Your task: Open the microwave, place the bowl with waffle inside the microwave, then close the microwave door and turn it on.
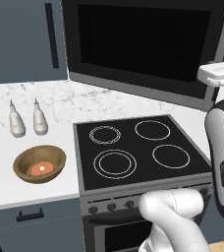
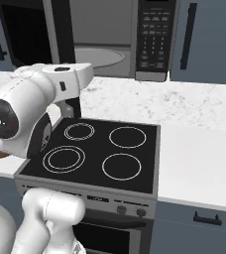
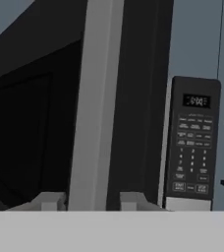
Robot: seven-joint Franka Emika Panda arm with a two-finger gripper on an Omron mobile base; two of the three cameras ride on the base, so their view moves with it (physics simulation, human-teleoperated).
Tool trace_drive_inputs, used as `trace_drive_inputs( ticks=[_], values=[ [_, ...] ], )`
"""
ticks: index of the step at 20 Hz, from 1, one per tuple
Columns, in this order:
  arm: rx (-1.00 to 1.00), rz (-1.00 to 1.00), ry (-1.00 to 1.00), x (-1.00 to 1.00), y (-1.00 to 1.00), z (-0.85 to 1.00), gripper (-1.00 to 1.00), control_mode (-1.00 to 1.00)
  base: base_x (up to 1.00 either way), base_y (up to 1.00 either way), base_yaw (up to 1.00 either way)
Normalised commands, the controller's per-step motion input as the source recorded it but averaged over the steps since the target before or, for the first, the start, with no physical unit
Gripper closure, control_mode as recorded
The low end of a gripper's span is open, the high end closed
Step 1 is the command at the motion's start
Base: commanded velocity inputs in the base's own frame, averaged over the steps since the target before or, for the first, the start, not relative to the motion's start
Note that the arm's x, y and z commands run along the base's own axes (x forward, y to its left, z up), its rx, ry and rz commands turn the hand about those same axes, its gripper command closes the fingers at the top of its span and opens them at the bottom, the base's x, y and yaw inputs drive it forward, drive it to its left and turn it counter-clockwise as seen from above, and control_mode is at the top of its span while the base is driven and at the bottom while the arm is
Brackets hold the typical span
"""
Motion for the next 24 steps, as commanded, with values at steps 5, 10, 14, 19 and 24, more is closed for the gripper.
trace_drive_inputs(
  ticks=[5, 10, 14, 19, 24],
  values=[
    [-0.07, 0.00, -0.01, -0.35, 0.23, 0.00, 1.00, -1.00, 0.00, 0.00, 0.00],
    [0.00, 0.00, 0.00, 0.00, 0.00, 0.00, -1.00, -1.00, 0.00, 0.00, 0.00],
    [0.00, 0.00, 0.00, 0.00, 0.00, 0.00, -1.00, -1.00, 0.00, 0.00, 0.00],
    [0.00, 0.00, 0.00, -0.15, 0.00, 0.00, -1.00, -1.00, 0.00, 0.00, 0.00],
    [0.01, -0.01, 0.00, -0.77, -0.13, 0.00, -1.00, -1.00, 0.00, 0.00, 0.00]
  ],
)
